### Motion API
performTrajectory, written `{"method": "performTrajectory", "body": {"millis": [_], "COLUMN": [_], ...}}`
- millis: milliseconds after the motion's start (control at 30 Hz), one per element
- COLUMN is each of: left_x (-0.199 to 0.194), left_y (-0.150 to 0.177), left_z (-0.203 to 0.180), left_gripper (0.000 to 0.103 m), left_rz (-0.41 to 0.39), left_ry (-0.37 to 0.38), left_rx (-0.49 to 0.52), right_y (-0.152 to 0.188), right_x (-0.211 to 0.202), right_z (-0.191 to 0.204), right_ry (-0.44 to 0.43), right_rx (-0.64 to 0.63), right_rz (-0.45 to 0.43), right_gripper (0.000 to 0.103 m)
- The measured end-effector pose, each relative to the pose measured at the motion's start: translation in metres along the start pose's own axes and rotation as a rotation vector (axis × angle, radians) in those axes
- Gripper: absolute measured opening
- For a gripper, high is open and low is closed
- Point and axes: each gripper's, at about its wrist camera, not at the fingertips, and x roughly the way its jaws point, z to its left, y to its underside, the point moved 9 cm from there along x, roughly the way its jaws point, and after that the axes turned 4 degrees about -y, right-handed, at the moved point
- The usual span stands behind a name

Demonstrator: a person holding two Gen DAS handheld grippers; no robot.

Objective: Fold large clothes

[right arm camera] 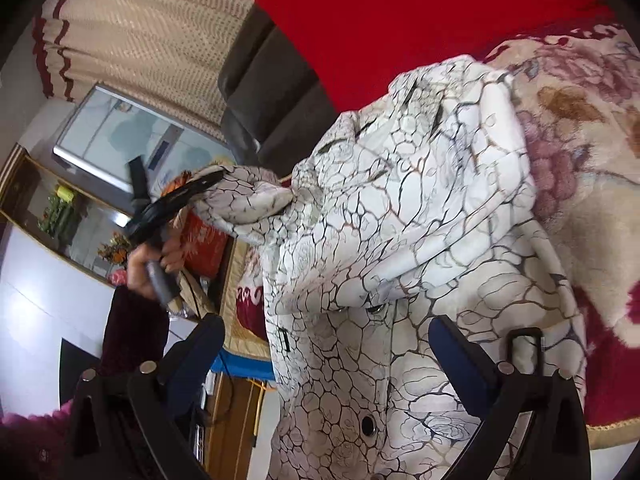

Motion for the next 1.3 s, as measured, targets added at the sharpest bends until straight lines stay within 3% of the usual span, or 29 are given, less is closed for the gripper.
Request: {"method": "performTrajectory", "body": {"millis": [33,100,133,167,200,367,567,700,833,1033,1067,1100,1133,1167,1233,1300], "left_x": [-0.002,-0.001,0.000,0.000,0.000,0.000,-0.007,0.008,0.051,0.110,0.116,0.121,0.125,0.127,0.124,0.113], "left_y": [0.011,0.031,0.046,0.055,0.063,0.100,0.117,0.113,0.108,0.121,0.124,0.127,0.130,0.133,0.134,0.133], "left_z": [-0.036,-0.068,-0.078,-0.080,-0.076,-0.012,0.052,0.082,0.098,0.088,0.085,0.081,0.078,0.076,0.076,0.082], "left_gripper": [0.012,0.031,0.038,0.052,0.059,0.072,0.073,0.073,0.074,0.073,0.069,0.053,0.043,0.032,0.022,0.014], "left_rz": [0.014,0.029,0.024,0.022,0.025,0.033,0.005,0.003,0.070,0.211,0.229,0.248,0.264,0.275,0.255,0.214], "left_ry": [0.049,0.077,0.076,0.078,0.081,0.092,0.027,0.029,0.057,0.112,0.118,0.113,0.098,0.091,0.088,0.067], "left_rx": [0.081,0.154,0.169,0.154,0.121,-0.208,-0.390,-0.482,-0.556,-0.596,-0.598,-0.591,-0.578,-0.565,-0.568,-0.565], "right_y": [-0.003,-0.010,-0.013,-0.019,-0.023,-0.044,-0.086,-0.108,-0.121,-0.120,-0.116,-0.111,-0.105,-0.098,-0.091,-0.089], "right_x": [-0.005,-0.014,-0.018,-0.022,-0.023,-0.011,0.017,0.040,0.075,0.115,0.119,0.120,0.122,0.125,0.123,0.114], "right_z": [-0.002,-0.006,-0.008,-0.011,-0.013,-0.020,-0.054,-0.065,-0.075,-0.073,-0.068,-0.062,-0.056,-0.050,-0.044,-0.029], "right_ry": [0.003,0.012,0.013,0.016,0.022,0.034,0.055,0.012,0.072,0.267,0.278,0.285,0.276,0.270,0.310,0.292], "right_rx": [0.009,0.024,0.033,0.046,0.053,0.066,0.199,0.267,0.255,0.105,0.064,0.015,-0.019,-0.036,-0.080,-0.120], "right_rz": [-0.015,-0.045,-0.059,-0.075,-0.083,-0.071,-0.121,-0.105,-0.060,0.046,0.065,0.087,0.110,0.138,0.144,0.115], "right_gripper": [0.103,0.103,0.103,0.103,0.103,0.103,0.103,0.103,0.103,0.102,0.098,0.082,0.045,0.026,0.019,0.012]}}
